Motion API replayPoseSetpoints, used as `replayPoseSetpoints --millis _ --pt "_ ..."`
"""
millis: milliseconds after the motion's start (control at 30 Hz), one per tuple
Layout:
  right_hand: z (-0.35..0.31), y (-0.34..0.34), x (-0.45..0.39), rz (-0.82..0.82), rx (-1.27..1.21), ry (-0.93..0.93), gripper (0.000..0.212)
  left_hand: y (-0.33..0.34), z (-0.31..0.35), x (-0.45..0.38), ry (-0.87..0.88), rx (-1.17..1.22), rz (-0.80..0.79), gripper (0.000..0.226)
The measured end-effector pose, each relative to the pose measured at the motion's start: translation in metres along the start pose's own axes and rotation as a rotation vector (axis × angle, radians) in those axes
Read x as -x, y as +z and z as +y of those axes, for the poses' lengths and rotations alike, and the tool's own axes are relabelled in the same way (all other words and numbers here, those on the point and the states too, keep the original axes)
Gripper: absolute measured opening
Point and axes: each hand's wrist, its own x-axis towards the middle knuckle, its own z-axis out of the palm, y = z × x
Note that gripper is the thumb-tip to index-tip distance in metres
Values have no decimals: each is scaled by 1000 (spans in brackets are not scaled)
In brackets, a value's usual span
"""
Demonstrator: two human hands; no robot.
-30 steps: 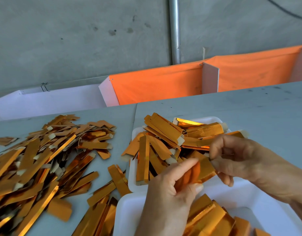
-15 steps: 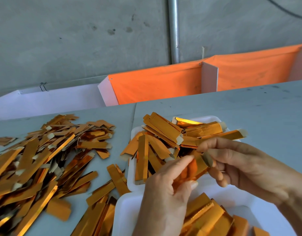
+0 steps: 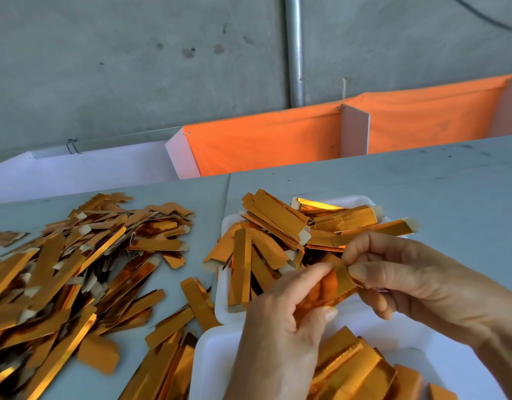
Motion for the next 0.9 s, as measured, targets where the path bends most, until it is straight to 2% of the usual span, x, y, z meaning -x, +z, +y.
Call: replayPoseSetpoints --millis 133,400,900 --pt "-1 1 -1 3 30 13 36 0 1 0 22 -49 3 52" --pt "-1 7 -2 65 67 51 10 1 2 1 11 -100 -26 49" --pt "-5 2 3 67 55 42 19 -1 2 0 0 -31 -58 53"
